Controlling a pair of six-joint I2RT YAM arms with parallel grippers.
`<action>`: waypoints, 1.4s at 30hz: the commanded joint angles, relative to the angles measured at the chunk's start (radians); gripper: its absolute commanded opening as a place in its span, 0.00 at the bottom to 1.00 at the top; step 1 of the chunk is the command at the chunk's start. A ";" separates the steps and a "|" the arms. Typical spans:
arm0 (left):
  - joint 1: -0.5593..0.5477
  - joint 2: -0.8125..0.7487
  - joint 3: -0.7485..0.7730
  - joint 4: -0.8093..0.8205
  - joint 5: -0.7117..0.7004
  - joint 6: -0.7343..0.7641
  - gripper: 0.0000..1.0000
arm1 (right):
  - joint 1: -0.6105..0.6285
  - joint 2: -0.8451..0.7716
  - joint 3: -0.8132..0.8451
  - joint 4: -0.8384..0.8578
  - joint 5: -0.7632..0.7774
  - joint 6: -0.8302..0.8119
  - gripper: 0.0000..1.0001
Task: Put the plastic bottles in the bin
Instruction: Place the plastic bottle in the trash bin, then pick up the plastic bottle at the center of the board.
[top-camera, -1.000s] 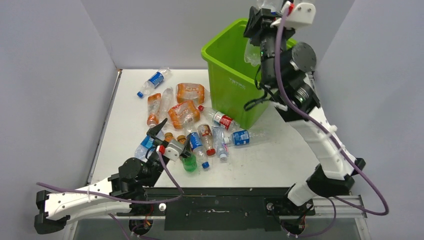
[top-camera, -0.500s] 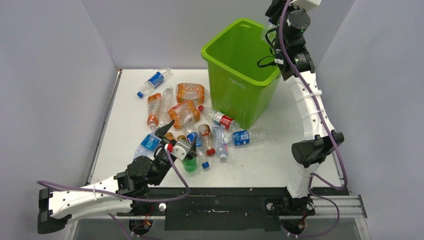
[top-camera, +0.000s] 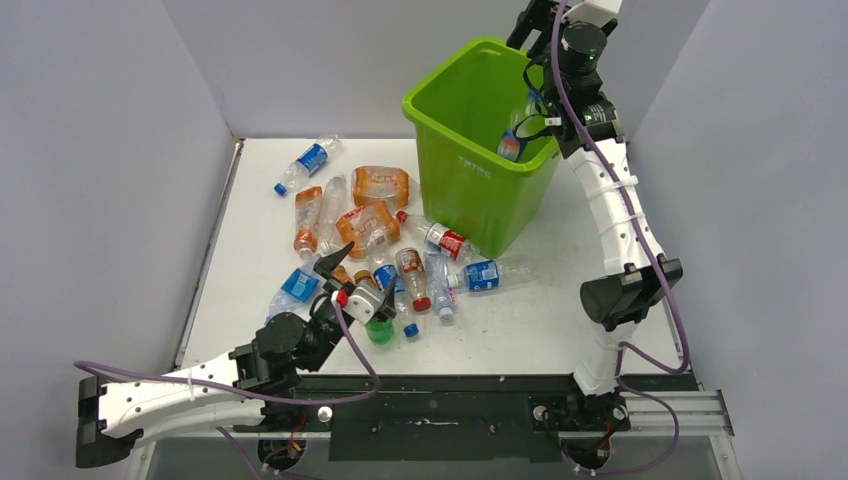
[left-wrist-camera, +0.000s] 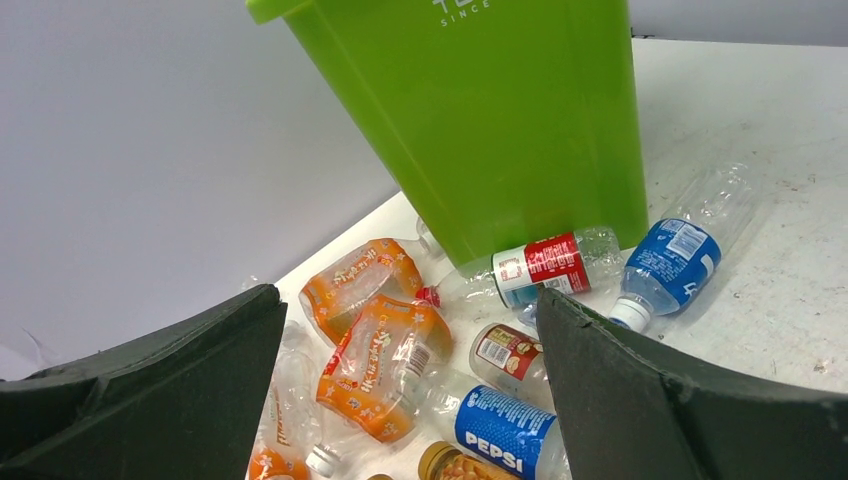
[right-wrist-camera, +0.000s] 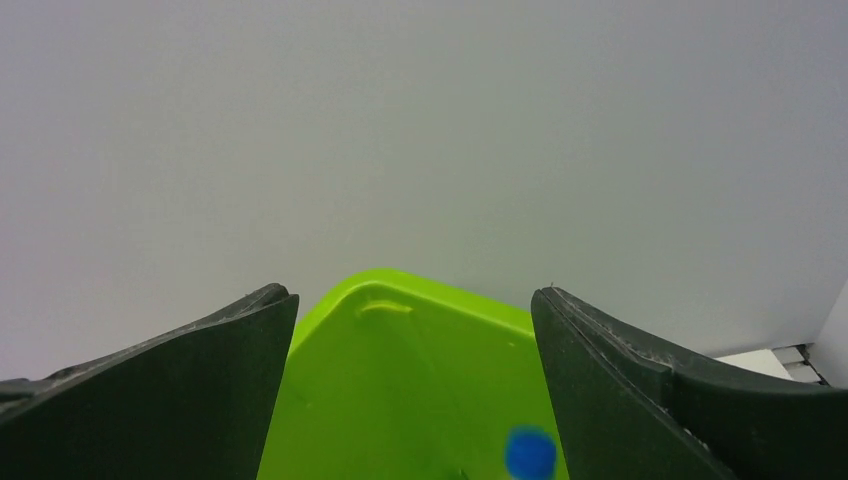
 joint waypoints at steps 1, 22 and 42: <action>0.005 0.004 0.001 0.052 0.021 -0.013 0.96 | -0.009 -0.034 0.033 -0.006 -0.045 0.057 0.90; -0.016 0.014 -0.030 0.087 -0.019 0.049 0.96 | 0.258 -1.046 -1.186 0.232 -0.201 0.273 0.90; 0.001 -0.052 0.224 -0.422 -0.182 -0.419 0.96 | 0.258 -1.411 -1.888 0.052 -0.289 0.504 0.90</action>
